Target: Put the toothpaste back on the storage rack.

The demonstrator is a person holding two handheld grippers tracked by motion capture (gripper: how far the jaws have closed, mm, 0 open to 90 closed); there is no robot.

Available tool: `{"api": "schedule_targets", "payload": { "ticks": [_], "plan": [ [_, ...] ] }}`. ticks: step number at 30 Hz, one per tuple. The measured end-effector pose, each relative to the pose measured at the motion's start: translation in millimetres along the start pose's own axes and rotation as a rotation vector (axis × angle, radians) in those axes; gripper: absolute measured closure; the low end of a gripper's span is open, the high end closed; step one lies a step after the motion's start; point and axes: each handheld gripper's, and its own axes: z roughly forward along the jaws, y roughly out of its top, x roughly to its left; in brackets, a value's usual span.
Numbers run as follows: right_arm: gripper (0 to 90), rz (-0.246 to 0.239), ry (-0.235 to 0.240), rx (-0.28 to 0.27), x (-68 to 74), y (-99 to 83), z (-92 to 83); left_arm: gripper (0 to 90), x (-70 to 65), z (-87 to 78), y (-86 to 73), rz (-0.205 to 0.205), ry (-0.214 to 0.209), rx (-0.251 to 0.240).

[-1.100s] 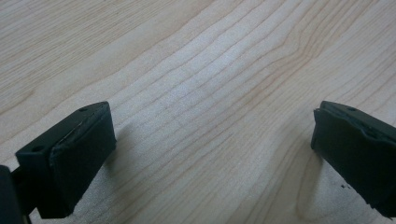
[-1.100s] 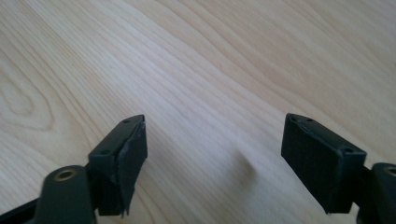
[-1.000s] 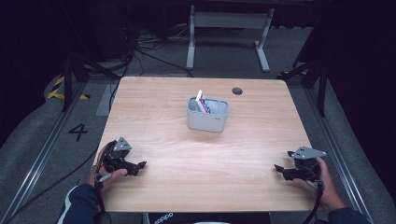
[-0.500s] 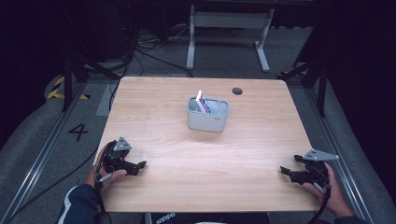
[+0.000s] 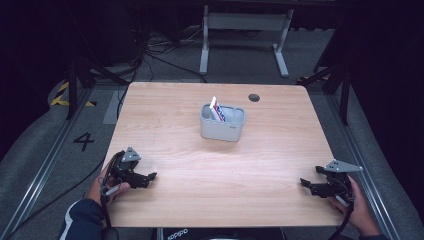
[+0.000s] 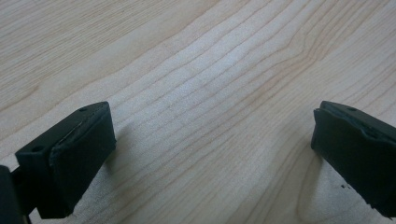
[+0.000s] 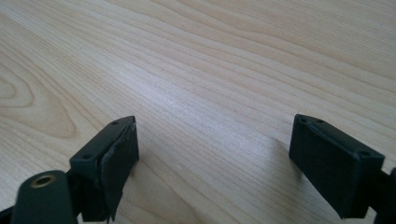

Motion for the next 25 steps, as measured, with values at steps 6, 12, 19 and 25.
{"api": "schedule_targets", "payload": {
  "ticks": [6,12,19,25],
  "plan": [
    [14.6,-0.001,-0.004,0.003,-0.5,0.3,0.6,0.2,0.0,0.0,0.0,0.0,0.0,0.0],
    [14.5,-0.001,-0.004,0.003,-0.5,0.3,0.6,0.2,-0.3,0.0,-0.1,-0.004,0.002,-0.001],
    [14.6,0.0,-0.005,0.003,-0.4,0.2,0.6,0.2,-0.1,0.0,0.0,-0.001,0.004,-0.002],
    [14.6,-0.001,-0.004,0.003,-0.5,0.2,0.6,0.2,0.2,0.0,0.1,0.003,0.003,-0.001]
  ]
}}
